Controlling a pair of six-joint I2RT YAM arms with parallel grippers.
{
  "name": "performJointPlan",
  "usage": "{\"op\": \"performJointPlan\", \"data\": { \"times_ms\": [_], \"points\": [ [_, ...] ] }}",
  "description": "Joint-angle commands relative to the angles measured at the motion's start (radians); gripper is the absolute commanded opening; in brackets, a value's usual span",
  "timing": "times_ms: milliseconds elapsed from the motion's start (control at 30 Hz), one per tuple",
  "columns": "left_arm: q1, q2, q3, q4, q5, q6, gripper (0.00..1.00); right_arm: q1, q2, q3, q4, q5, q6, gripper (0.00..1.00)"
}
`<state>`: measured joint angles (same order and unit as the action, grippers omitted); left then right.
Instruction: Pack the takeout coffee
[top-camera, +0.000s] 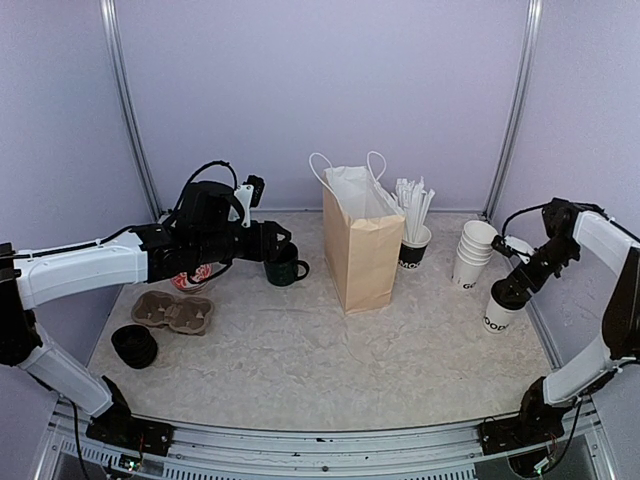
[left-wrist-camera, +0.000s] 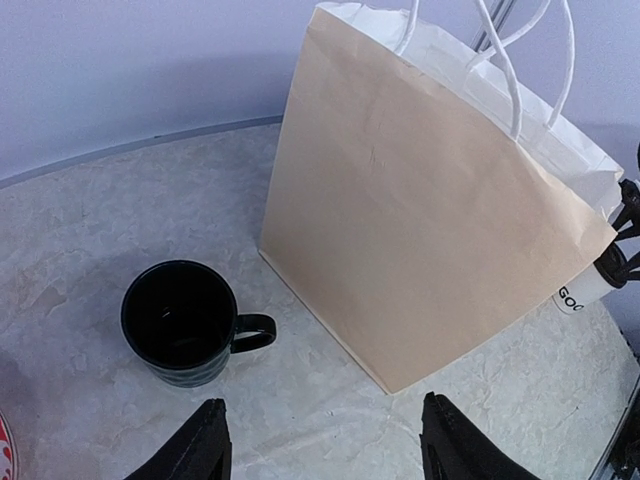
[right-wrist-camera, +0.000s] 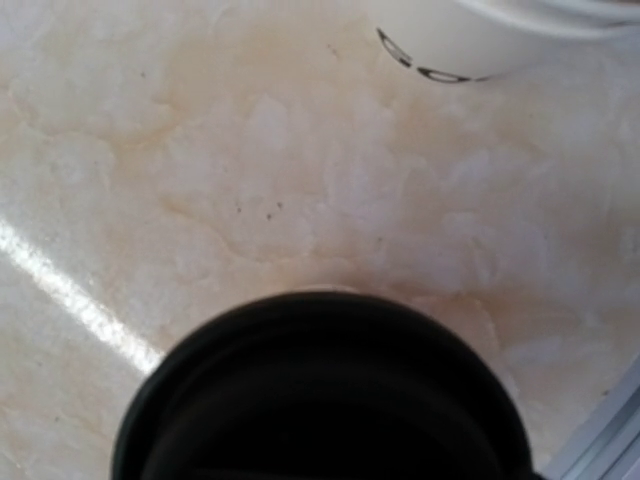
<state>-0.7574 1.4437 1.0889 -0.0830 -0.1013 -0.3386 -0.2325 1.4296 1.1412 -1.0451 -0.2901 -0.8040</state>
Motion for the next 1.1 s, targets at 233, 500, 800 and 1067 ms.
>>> {"op": "performJointPlan", "data": {
  "times_ms": [233, 500, 800, 1067],
  "points": [
    [0.015, -0.019, -0.022, 0.015, 0.017, 0.011, 0.64, -0.015, -0.011, 0.226, -0.092, -0.073, 0.057, 0.87],
    [0.013, -0.021, -0.02, 0.008, 0.032, 0.002, 0.63, 0.068, 0.126, 0.462, -0.071, -0.124, 0.109, 0.65],
    [0.008, -0.048, -0.053, 0.022, 0.038, -0.023, 0.62, 0.223, 0.275, 0.589, -0.064, -0.058, 0.159, 0.52],
    [0.007, -0.057, -0.066, 0.015, 0.027, -0.02, 0.62, 0.268, 0.342, 0.624, -0.085, -0.033, 0.188, 0.4]
  ]
}}
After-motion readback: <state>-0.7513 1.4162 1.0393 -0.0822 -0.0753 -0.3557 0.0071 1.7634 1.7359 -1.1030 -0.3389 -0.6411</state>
